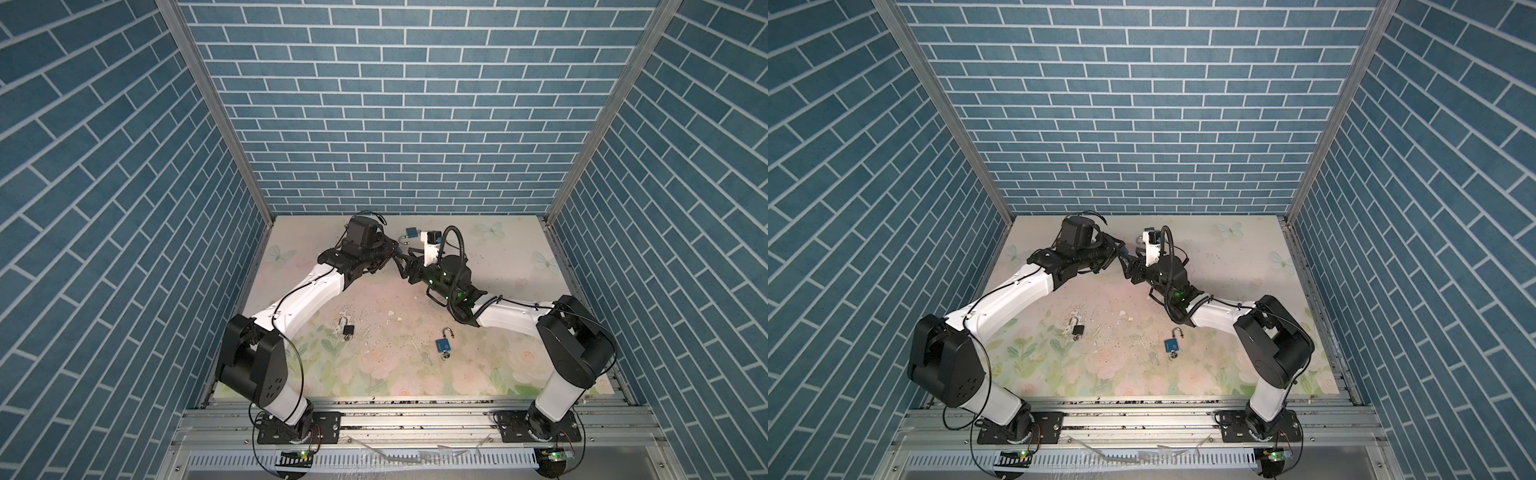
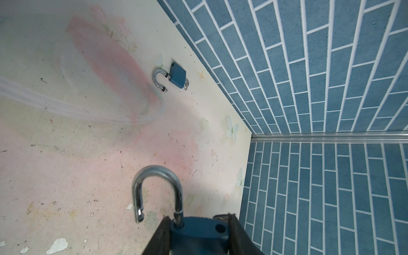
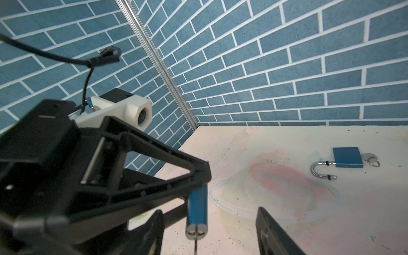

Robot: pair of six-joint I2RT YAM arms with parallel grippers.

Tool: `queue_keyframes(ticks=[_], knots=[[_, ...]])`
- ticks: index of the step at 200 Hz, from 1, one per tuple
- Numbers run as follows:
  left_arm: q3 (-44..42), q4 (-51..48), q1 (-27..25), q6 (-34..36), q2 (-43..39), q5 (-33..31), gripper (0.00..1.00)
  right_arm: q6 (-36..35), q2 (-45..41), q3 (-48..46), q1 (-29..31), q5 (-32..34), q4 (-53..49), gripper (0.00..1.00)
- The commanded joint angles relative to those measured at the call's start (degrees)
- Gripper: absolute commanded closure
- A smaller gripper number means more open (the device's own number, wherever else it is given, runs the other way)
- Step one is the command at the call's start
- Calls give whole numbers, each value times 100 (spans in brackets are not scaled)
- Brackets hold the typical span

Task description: Lock with the key

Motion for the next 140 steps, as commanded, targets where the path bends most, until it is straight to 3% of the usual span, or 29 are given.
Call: queue_keyframes(ticks=[1, 140], knots=[[45, 204, 19, -12, -208, 4, 69, 60, 105, 160, 25, -84, -16, 36], [-155, 320, 13, -82, -336, -22, 69, 111, 238, 313, 21, -333, 20, 56]])
